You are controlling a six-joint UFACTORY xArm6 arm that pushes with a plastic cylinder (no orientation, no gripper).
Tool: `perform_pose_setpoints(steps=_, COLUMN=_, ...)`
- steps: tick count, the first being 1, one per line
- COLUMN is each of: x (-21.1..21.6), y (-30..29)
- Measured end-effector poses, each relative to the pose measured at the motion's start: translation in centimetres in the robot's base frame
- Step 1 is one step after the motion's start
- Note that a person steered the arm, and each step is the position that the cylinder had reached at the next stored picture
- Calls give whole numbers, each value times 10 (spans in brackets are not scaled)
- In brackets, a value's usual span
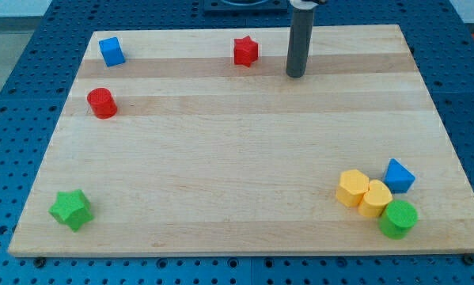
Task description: Push the red star diagonal to the green star
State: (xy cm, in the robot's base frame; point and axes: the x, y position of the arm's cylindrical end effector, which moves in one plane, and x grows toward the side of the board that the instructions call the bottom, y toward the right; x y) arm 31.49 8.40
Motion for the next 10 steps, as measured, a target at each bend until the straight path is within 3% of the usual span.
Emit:
perform_pose_setpoints(steps=1, x=-55, y=-17)
perform_pose_setpoints(steps=5, x=-71, y=-70)
perform_pose_setpoints(steps=7, x=-120, y=-82)
perform_pose_setpoints(steps=8, x=-123, y=-98)
perform_pose_setpoints(steps=10, x=-68, y=-124)
